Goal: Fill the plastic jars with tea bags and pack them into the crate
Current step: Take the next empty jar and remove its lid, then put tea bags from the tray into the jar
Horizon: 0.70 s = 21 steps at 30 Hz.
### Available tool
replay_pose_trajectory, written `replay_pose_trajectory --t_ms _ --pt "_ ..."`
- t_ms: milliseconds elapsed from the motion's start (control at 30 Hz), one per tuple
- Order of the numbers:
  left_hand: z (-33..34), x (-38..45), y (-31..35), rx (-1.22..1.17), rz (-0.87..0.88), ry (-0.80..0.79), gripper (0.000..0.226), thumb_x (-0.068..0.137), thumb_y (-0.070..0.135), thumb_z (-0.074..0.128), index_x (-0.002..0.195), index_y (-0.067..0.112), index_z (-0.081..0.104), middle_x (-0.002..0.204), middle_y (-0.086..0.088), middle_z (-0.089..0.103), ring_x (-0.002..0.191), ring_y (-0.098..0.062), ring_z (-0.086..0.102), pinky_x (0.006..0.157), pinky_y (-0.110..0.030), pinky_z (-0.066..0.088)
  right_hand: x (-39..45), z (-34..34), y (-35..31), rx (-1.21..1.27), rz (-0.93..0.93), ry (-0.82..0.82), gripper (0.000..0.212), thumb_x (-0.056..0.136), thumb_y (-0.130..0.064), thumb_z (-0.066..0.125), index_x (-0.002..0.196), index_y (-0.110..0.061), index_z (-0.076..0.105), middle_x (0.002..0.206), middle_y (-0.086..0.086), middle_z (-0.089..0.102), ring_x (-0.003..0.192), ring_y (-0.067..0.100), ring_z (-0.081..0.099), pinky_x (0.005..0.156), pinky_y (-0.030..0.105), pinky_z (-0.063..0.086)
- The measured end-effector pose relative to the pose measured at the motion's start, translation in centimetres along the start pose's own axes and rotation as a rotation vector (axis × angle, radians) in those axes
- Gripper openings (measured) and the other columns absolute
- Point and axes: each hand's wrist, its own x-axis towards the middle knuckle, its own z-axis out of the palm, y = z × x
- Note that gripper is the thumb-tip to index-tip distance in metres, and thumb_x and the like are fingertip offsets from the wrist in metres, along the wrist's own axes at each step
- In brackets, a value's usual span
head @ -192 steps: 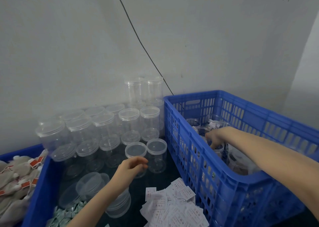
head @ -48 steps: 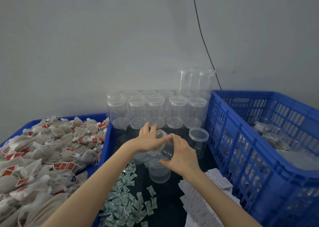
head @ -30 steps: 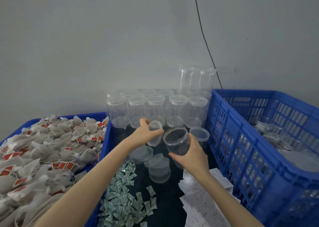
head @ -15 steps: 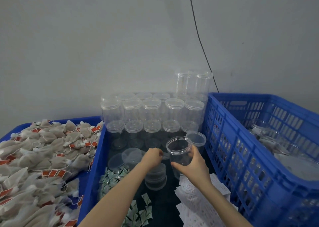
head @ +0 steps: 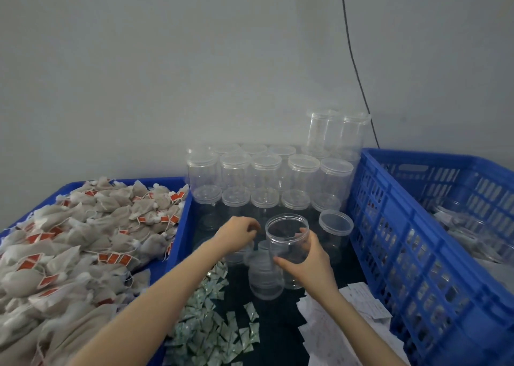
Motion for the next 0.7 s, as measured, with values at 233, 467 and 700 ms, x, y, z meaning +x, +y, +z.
replay_pose_trajectory --t_ms 233,467,700 --pt "-6.3 -3.9 -5.5 0.034 -0.135 0.366 0.023 0.094 0.017 0.049 0.107 0.02 0.068 0.101 0.001 0.069 0.085 -0.013 0.062 0.08 -0.033 0.052 -0.8 3.6 -2.4 0.092 -0.066 -0.127 0.084 0.058 -0.043 0.09 0.128 -0.037 0.044 0.121 -0.02 0.057 0.113 0.0 0.054 0.092 0.015 0.045" --pt "-5.7 -6.6 -11.9 0.104 -0.429 0.385 0.016 0.091 0.014 0.052 0.103 0.016 0.062 0.102 -0.008 0.066 0.088 -0.025 0.061 0.078 -0.04 0.053 -2.6 7.3 -4.0 0.101 -0.079 -0.288 0.092 0.048 -0.063 0.082 0.128 -0.043 0.04 0.118 -0.03 0.051 0.11 -0.009 0.049 0.095 0.017 0.041" --pt "-2.8 -8.2 -15.9 0.425 -0.507 -0.04 0.04 0.093 0.015 0.05 0.132 0.015 0.041 0.139 -0.009 0.044 0.124 -0.026 0.046 0.099 -0.04 0.04 -4.1 10.5 -4.8 0.13 -0.078 -0.371 0.099 0.05 -0.065 0.08 0.136 -0.039 0.04 0.136 -0.022 0.05 0.125 -0.005 0.046 0.1 0.017 0.039"
